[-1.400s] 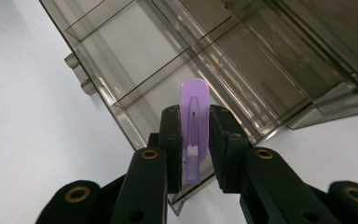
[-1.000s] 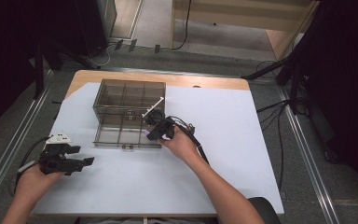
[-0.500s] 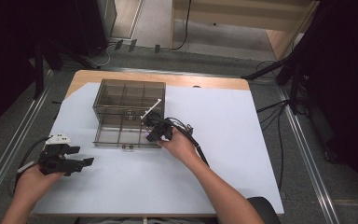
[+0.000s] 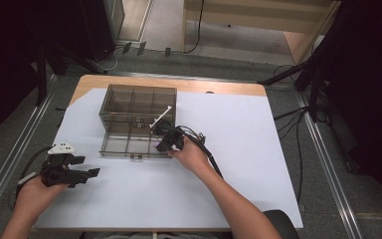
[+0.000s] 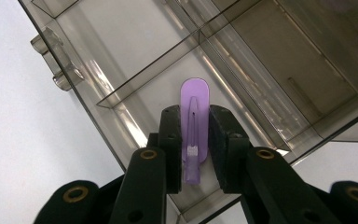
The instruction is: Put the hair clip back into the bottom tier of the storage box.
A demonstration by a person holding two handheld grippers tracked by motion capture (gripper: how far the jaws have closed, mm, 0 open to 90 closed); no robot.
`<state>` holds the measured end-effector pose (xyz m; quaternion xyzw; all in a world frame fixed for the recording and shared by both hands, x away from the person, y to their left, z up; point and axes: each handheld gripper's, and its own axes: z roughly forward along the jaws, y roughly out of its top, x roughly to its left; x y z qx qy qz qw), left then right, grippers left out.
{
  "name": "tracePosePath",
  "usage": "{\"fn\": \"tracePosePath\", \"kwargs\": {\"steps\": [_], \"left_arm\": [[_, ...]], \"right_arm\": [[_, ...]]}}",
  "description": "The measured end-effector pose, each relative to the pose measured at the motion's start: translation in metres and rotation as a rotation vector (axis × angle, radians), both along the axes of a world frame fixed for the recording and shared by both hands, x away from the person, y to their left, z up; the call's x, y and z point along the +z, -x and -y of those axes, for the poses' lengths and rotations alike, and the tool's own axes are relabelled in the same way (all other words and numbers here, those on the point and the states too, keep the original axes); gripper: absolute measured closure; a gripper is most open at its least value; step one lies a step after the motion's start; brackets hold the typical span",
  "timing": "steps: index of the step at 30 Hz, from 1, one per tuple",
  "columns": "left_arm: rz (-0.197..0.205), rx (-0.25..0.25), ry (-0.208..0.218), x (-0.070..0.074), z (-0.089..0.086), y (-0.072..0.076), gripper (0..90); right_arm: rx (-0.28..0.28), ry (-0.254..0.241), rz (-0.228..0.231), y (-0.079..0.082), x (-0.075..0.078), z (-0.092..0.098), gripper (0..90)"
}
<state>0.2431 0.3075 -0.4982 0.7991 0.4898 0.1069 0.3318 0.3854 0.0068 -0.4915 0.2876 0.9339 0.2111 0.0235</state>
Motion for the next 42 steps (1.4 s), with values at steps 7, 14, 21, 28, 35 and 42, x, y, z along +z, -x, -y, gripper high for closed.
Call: {"fn": "tracePosePath", "kwargs": {"steps": [7,14,21,28,35,42], "left_arm": [[-0.001,0.000,-0.002,0.000,0.000,0.000,24.5],[-0.003,0.000,-0.003,0.000,0.000,0.000,24.5],[-0.002,0.000,-0.003,-0.001,0.000,0.000,24.5],[-0.009,-0.003,0.001,-0.001,0.000,0.000,24.5],[-0.009,-0.005,-0.002,-0.001,0.000,-0.001,24.5],[-0.014,0.001,0.000,-0.001,-0.002,-0.001,24.5]], "right_arm": [[0.000,0.000,0.000,0.000,0.000,0.000,76.4],[0.000,-0.001,-0.004,0.000,0.000,0.000,75.6],[-0.001,-0.006,-0.002,0.000,0.002,0.000,74.3],[-0.004,-0.040,0.003,0.000,0.009,0.003,71.7],[-0.005,-0.081,0.002,0.000,0.015,0.007,68.0],[-0.002,-0.122,0.005,0.003,0.022,0.009,63.5]]}}
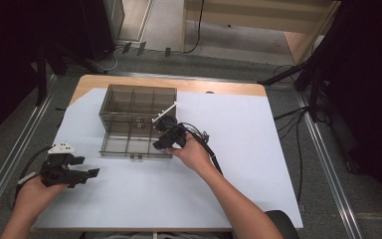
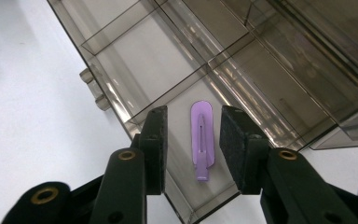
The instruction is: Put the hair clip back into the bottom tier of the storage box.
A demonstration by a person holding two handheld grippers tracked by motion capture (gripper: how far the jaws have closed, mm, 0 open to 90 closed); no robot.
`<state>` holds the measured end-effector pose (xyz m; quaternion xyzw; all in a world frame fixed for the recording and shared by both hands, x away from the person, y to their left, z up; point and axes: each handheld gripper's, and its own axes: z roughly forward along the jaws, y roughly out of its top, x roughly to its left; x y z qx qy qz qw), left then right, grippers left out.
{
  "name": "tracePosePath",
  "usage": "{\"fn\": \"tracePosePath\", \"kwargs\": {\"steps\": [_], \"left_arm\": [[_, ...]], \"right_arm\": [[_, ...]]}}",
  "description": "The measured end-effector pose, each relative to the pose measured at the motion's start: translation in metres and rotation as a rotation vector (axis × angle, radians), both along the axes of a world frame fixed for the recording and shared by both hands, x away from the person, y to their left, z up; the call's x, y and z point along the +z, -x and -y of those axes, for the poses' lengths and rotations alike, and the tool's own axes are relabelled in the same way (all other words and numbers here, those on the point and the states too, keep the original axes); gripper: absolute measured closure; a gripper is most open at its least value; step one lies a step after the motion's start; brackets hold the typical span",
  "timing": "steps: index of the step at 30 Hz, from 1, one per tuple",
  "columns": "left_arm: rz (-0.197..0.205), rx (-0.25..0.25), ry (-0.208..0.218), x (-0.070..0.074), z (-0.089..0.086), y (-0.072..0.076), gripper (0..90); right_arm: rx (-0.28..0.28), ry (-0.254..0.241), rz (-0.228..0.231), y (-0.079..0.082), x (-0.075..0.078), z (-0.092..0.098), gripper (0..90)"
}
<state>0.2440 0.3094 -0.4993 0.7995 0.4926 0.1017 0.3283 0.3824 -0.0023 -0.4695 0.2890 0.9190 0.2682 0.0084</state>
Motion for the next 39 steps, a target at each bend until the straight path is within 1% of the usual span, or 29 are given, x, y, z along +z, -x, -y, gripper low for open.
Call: {"fn": "tracePosePath", "kwargs": {"steps": [2,5,10,14,20,30,34,39], "left_arm": [[0.001,0.000,-0.004,0.000,0.000,-0.001,24.5],[0.002,-0.004,-0.003,0.000,0.000,-0.001,24.5],[0.002,-0.006,-0.004,0.000,0.002,-0.003,24.5],[0.001,-0.012,-0.002,0.000,0.002,-0.005,24.5],[-0.003,-0.014,-0.003,0.000,0.004,-0.009,24.5],[-0.003,-0.023,-0.001,0.000,0.007,-0.015,24.5],[-0.005,-0.024,0.001,0.000,0.007,-0.018,24.5],[-0.006,-0.029,-0.005,0.000,0.008,-0.020,24.5]], "right_arm": [[0.007,-0.007,0.004,0.001,0.001,0.001,62.0],[0.003,-0.023,-0.003,0.002,0.004,0.004,60.0],[0.011,-0.036,0.013,0.002,0.007,0.010,58.9],[0.005,-0.051,0.020,0.002,0.009,0.016,57.0],[-0.005,-0.087,0.019,0.003,0.013,0.026,55.8],[-0.016,-0.090,0.043,0.005,0.015,0.043,55.2],[-0.035,-0.096,0.050,0.005,0.017,0.051,54.9],[-0.051,-0.101,0.059,0.006,0.019,0.061,54.9]]}}
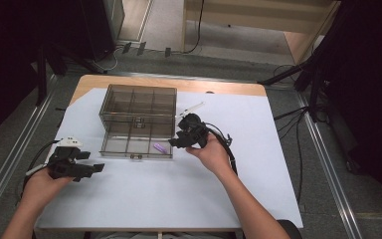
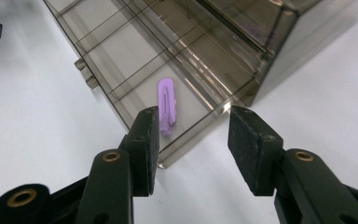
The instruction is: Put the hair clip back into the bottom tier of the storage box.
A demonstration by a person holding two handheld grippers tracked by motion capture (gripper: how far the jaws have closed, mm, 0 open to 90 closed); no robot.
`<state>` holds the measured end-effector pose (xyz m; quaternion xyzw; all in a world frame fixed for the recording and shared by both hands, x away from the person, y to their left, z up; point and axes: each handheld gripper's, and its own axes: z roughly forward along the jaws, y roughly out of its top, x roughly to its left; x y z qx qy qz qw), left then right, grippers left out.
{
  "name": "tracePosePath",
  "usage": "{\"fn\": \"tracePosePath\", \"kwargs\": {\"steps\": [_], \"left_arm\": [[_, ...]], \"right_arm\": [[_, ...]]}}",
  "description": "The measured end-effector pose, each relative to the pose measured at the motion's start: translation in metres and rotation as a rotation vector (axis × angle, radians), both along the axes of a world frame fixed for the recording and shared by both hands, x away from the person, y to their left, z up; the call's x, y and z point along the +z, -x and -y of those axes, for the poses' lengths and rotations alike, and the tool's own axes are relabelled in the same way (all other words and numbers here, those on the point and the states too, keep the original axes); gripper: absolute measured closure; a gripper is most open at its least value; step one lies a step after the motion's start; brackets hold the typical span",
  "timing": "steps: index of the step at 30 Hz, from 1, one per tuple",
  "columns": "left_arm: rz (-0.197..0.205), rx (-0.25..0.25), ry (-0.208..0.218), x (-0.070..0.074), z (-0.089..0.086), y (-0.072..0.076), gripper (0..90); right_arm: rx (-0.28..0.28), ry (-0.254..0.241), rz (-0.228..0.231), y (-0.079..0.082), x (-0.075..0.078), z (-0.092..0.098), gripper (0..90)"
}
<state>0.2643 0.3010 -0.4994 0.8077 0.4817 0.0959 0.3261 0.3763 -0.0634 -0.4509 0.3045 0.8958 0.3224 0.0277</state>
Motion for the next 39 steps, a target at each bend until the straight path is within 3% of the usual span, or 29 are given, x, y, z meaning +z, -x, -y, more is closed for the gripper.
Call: {"fn": "tracePosePath", "kwargs": {"steps": [18,39], "left_arm": [[-0.001,-0.008,0.010,0.001,0.002,-0.006,24.5],[0.002,-0.017,0.012,0.001,0.004,-0.011,24.5]], "right_arm": [[-0.064,-0.007,0.010,-0.002,0.000,0.033,52.6],[-0.173,-0.020,0.006,-0.017,-0.008,0.074,50.1]]}}
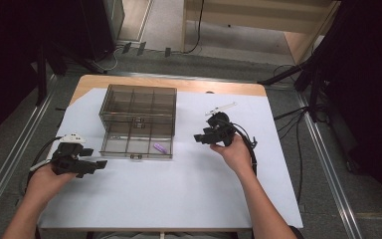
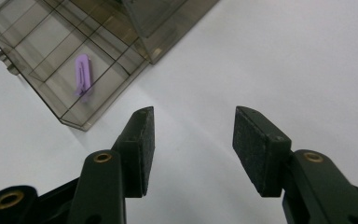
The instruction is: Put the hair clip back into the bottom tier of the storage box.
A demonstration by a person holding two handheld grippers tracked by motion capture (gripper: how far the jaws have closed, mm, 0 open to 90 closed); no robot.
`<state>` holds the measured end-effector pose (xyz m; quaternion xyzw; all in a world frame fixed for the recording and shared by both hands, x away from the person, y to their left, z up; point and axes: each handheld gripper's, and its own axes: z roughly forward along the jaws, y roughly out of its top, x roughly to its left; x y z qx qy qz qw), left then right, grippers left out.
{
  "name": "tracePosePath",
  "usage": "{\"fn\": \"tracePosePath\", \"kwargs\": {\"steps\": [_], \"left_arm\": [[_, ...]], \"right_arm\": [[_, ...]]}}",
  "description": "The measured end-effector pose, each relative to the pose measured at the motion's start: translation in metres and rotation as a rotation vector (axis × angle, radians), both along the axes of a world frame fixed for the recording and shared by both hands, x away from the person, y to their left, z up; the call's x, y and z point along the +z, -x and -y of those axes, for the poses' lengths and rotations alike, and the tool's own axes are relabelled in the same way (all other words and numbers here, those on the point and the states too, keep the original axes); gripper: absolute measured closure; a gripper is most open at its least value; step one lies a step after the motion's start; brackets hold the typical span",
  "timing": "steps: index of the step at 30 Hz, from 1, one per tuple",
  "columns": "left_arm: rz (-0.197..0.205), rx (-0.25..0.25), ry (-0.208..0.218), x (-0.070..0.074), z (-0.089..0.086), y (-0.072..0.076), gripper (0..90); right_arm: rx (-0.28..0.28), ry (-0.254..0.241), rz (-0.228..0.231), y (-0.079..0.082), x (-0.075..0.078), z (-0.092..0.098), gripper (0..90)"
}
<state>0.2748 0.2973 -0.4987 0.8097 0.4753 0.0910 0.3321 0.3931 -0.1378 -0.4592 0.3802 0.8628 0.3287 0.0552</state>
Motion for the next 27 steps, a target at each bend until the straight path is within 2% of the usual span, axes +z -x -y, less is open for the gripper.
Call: {"fn": "tracePosePath", "kwargs": {"steps": [4,20,27], "left_arm": [[-0.001,-0.005,0.001,0.000,0.001,0.000,24.5],[-0.003,-0.004,0.002,0.000,0.001,0.000,24.5],[-0.001,-0.006,0.002,0.000,0.002,0.000,24.5]], "right_arm": [[-0.017,0.004,-0.005,-0.001,-0.002,0.003,50.1],[-0.018,0.015,0.002,-0.001,-0.005,0.006,48.7],[-0.006,0.042,-0.006,-0.003,-0.010,0.005,45.5]]}}
